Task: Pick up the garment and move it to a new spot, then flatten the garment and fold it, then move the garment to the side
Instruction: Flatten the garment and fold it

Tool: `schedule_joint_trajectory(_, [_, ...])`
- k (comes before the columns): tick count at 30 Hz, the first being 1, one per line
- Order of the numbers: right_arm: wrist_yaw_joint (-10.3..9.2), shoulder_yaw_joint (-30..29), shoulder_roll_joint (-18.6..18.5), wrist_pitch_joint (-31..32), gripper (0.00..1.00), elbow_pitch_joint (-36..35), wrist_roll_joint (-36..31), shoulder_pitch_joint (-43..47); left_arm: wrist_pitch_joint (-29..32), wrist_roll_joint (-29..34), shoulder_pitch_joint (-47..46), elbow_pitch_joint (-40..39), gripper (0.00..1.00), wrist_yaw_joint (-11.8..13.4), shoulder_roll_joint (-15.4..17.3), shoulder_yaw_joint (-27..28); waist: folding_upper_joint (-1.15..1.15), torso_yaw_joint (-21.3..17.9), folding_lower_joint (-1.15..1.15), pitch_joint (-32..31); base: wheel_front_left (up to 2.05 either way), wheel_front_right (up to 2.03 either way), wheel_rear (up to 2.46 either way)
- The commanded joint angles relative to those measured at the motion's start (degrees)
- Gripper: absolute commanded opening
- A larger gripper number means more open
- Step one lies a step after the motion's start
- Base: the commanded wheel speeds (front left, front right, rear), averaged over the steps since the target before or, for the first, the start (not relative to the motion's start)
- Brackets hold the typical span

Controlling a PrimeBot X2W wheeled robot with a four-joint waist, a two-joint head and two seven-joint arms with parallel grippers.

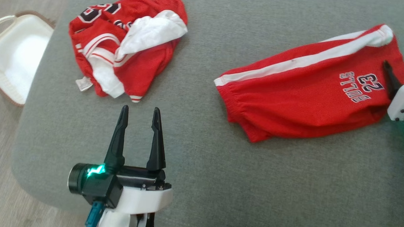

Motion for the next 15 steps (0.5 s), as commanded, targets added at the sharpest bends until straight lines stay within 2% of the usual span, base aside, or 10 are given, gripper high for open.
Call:
schedule_joint_trajectory(1, [0.37,-0.04,-0.37,0.38,1.0,0.11,-1.22,-1.22,-0.28,0.7,-0.23,-1.5,1.0,-0.15,0.03,1.71,0.0,0.72,0.0,-0.22,0.0,0.0,0.0])
schedule_joint_trajectory(5, [0.37,-0.9,0.51,1.35,1.0,3.6,-3.13,-2.05,-0.28,0.91,-0.21,-1.31,1.0,-0.22,-0.06,1.84,0.0,0.99,0.0,-0.45,0.0,0.0,0.0])
schedule_joint_trajectory(6, [0.37,-0.85,1.05,1.75,0.95,4.35,-3.34,-2.24,-0.28,0.99,-0.23,-1.32,1.0,-0.23,-0.08,1.88,0.0,0.95,0.0,-0.53,0.0,0.0,0.0])
schedule_joint_trajectory(7, [0.37,-0.83,1.66,2.12,0.45,4.92,-3.21,-2.44,-0.28,1.11,-0.26,-1.34,1.0,-0.23,-0.09,1.93,0.0,0.85,0.0,-0.57,0.0,0.0,0.0])
schedule_joint_trajectory(8, [0.37,-0.73,2.33,2.59,0.02,5.32,-2.83,-2.61,-0.28,0.98,-0.31,-1.43,1.0,-0.19,-0.1,1.98,0.0,0.66,0.0,-0.58,0.0,0.0,0.0])
schedule_joint_trajectory(11, [0.37,-0.08,3.21,2.92,0.0,5.63,-2.19,-3.12,-0.28,0.74,-0.51,-1.58,1.0,0.05,-0.12,2.33,0.0,-0.48,0.0,-0.65,0.0,0.0,0.0])
schedule_joint_trajectory(15, [0.37,-1.39,2.85,0.16,0.0,6.34,-3.08,-4.19,-0.28,1.01,-0.77,-1.57,1.0,-0.18,-0.12,2.8,0.0,-2.99,0.0,-1.01,0.0,0.0,0.0])
